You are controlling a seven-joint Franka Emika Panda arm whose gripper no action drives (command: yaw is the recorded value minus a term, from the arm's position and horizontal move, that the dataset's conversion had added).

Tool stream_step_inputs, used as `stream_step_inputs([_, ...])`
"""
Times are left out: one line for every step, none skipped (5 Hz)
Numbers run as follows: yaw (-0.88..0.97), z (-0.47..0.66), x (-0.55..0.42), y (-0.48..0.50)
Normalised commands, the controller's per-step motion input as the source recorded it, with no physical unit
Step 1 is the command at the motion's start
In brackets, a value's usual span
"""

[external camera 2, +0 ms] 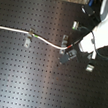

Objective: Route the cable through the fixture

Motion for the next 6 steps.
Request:
stream_step_inputs([0.12, -0.16, -0.014, 0.146])
stream_step_inputs([0.19, -0.26, -0.004, 0.01])
stream_step_inputs([0.23, -0.28, -0.02, 0.029])
stream_step_inputs([0.27, -0.27, -0.115, 0.002])
stream_step_inputs([0.28, -0.32, -0.155, -0.052])
stream_step_inputs([0.15, -0.3, 0.002, 0.001])
